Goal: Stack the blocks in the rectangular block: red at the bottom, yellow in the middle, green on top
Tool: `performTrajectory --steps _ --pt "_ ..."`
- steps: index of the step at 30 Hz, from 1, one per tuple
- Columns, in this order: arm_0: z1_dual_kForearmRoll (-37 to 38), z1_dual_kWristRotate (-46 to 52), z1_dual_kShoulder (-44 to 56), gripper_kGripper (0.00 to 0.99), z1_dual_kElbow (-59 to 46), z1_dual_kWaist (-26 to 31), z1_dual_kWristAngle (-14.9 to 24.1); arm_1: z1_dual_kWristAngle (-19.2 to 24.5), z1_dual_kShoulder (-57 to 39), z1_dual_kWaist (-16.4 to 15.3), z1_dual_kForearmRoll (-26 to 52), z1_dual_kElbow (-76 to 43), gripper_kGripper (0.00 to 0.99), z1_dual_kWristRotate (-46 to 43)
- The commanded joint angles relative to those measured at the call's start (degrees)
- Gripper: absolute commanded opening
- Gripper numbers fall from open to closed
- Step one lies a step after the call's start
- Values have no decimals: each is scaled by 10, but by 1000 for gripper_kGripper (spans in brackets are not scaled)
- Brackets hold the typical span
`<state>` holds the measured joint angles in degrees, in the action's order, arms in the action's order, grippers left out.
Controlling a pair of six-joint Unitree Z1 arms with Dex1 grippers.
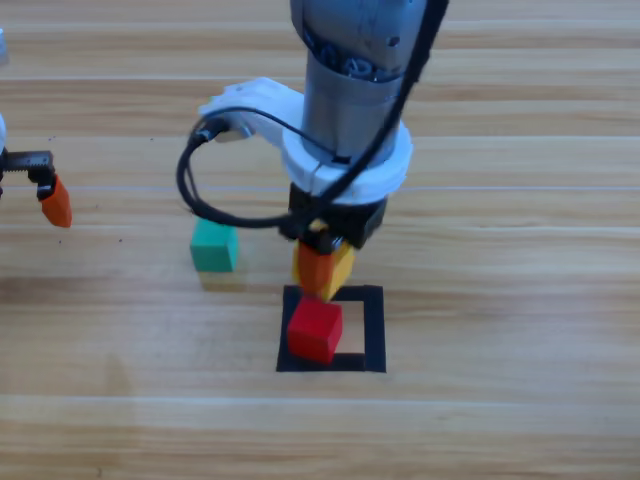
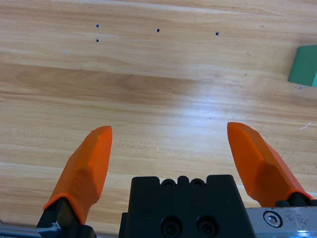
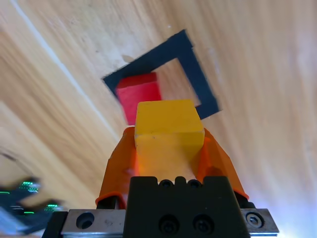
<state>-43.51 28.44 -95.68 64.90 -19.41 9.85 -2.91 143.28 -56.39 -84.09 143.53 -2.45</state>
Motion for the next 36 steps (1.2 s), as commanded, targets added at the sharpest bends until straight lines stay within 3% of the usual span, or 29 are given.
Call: performTrajectory --steps 1,6,16,22,36 --pt "5 7 -10 990 -9 8 -5 -64 -20 23 -7 -49 17 184" --pt "6 10 -13 990 -9 8 -5 -39 -3 -13 -7 -48 17 362" --pt "8 10 -16 990 -9 8 -4 12 9 -48 -8 -40 18 566" --pt "13 2 -23 990 -11 8 -4 22 21 -63 -8 -27 18 641" --pt "26 2 -28 990 -21 6 -5 46 62 -52 -8 24 20 700"
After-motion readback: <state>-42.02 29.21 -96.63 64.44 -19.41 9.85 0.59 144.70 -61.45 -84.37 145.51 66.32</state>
